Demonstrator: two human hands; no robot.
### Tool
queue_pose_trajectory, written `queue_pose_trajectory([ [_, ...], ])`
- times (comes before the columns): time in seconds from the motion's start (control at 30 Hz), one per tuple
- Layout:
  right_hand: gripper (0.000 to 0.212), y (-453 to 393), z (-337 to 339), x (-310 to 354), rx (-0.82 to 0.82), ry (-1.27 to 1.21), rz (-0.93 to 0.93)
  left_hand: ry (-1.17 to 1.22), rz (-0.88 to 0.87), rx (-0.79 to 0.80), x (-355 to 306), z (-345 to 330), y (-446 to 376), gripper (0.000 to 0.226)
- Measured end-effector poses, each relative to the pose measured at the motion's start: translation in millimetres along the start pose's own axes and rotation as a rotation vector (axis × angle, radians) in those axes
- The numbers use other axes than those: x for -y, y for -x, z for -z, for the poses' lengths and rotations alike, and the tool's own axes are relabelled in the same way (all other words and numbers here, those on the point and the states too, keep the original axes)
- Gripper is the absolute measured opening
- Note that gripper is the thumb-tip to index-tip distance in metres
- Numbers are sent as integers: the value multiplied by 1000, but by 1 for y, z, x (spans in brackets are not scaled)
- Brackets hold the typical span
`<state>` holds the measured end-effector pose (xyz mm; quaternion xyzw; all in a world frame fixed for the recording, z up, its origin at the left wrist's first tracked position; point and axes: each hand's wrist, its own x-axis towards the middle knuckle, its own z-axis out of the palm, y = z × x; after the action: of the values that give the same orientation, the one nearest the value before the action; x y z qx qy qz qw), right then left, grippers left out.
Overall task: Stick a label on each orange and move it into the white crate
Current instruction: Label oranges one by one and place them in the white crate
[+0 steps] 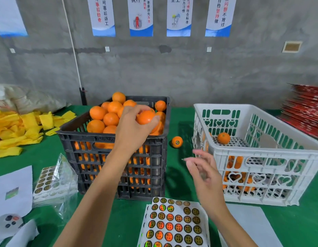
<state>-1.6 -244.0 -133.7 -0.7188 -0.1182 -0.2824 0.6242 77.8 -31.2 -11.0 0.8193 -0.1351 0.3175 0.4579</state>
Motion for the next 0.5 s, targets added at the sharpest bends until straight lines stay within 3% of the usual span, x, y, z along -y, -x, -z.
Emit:
queue_pose_trajectory([
  [0.1,17,-46,-23,54,-9,-215,10,374,150,75,-6,8,-8,35],
  [0.2,22,-87,-50,95,-4,-362,-22,490,201,127,-11,7,-12,36],
  [0.37,15,-113,-73,110,-5,-290,-39,766,292,153,-19,4,-12,32],
  [0.5,9,-111,-73,100,-79,-83,95,809,241,112,-20,-3,-8,28],
])
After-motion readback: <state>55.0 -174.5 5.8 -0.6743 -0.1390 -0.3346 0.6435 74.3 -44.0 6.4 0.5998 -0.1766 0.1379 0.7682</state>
